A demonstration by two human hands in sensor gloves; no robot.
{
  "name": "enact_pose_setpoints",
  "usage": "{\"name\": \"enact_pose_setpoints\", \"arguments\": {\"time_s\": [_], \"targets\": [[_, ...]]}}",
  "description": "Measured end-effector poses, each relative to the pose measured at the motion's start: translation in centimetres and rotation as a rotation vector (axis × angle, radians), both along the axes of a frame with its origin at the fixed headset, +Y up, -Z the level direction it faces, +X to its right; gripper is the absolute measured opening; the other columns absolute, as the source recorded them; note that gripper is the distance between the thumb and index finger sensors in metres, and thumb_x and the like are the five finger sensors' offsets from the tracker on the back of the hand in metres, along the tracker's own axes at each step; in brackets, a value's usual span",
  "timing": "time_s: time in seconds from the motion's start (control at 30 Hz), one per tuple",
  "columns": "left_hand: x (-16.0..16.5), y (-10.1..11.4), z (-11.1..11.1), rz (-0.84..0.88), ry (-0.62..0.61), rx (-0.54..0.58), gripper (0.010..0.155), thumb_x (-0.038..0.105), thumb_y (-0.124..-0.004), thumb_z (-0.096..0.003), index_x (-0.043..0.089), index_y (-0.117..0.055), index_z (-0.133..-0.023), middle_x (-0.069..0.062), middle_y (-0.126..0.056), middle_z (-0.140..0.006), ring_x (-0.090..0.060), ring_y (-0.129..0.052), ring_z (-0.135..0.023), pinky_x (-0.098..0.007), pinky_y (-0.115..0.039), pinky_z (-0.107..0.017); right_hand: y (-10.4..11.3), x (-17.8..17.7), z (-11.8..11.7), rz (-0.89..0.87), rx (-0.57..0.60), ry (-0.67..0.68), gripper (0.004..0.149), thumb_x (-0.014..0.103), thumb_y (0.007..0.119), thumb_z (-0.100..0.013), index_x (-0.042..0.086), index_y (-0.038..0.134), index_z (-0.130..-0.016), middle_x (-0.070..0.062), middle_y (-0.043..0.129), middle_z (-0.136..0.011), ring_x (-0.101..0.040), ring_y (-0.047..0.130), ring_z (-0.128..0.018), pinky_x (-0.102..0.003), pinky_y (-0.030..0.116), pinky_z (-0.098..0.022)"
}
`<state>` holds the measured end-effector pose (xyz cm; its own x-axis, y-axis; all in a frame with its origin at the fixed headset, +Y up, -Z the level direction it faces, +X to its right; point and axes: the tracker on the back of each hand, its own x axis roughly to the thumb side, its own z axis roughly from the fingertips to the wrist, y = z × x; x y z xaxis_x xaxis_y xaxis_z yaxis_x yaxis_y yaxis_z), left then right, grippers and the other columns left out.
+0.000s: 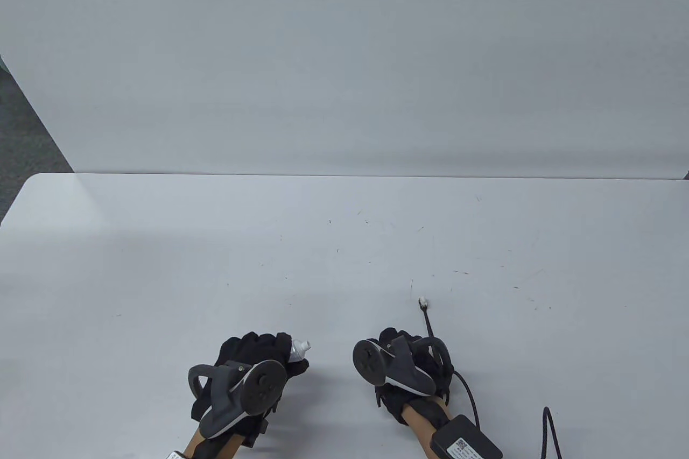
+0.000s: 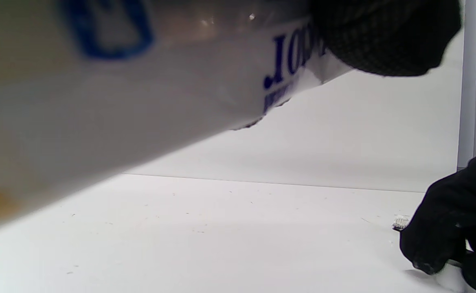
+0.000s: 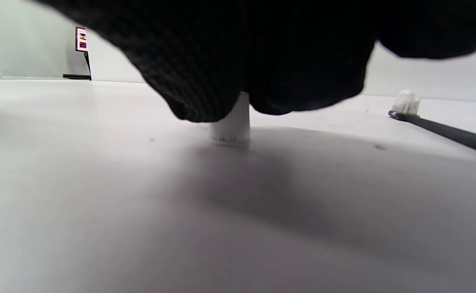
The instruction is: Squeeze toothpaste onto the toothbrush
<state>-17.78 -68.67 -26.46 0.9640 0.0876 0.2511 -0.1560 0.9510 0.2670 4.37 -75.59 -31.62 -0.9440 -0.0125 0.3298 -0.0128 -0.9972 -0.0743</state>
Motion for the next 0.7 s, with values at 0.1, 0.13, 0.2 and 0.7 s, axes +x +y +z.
{"name": "enact_pose_setpoints", "arguments": {"time_s": [0.1,0.13,0.2,0.7], "targets": [[0.1,0.0,0.1,0.000,-0.005,0.003,0.070,0.058,-0.082,-0.0268,0.018,-0.083,-0.084,-0.009,-0.095,-0.074,-0.034,-0.095,-0.059,-0.056,-0.079,-0.047,0.1,-0.1,0.0,0.001,0.010,0.003,0.038,0.018,0.093,-0.031,0.016,0.095,-0.069,-0.013,0.096,-0.068,-0.027,0.098,-0.034,-0.054,0.084,-0.026],[0.2,0.0,0.1,-0.001,-0.007,0.005,0.070,0.059,-0.082,-0.0267,0.018,-0.083,-0.084,-0.009,-0.095,-0.074,-0.034,-0.095,-0.059,-0.056,-0.079,-0.047,0.4,0.0,0.1,-0.018,0.010,0.003,0.039,0.018,0.093,-0.030,0.016,0.095,-0.069,-0.013,0.096,-0.068,-0.027,0.098,-0.034,-0.054,0.084,-0.026],[0.2,0.0,0.2,0.002,-0.012,0.010,0.070,0.058,-0.082,-0.0267,0.018,-0.083,-0.084,-0.009,-0.095,-0.074,-0.034,-0.095,-0.059,-0.056,-0.079,-0.047,1.6,0.5,0.2,-0.097,0.020,0.005,0.039,0.018,0.093,-0.030,0.016,0.095,-0.069,-0.013,0.096,-0.069,-0.026,0.098,-0.034,-0.054,0.084,-0.026],[1.9,0.8,1.8,0.039,-0.118,0.040,0.070,0.059,-0.082,-0.0268,0.018,-0.083,-0.084,-0.009,-0.095,-0.074,-0.034,-0.095,-0.058,-0.056,-0.079,-0.047,8.2,2.1,4.7,-1.019,0.062,0.259,0.039,0.017,0.092,-0.032,0.015,0.093,-0.072,-0.014,0.093,-0.071,-0.027,0.098,-0.036,-0.054,0.084,-0.027]]}}
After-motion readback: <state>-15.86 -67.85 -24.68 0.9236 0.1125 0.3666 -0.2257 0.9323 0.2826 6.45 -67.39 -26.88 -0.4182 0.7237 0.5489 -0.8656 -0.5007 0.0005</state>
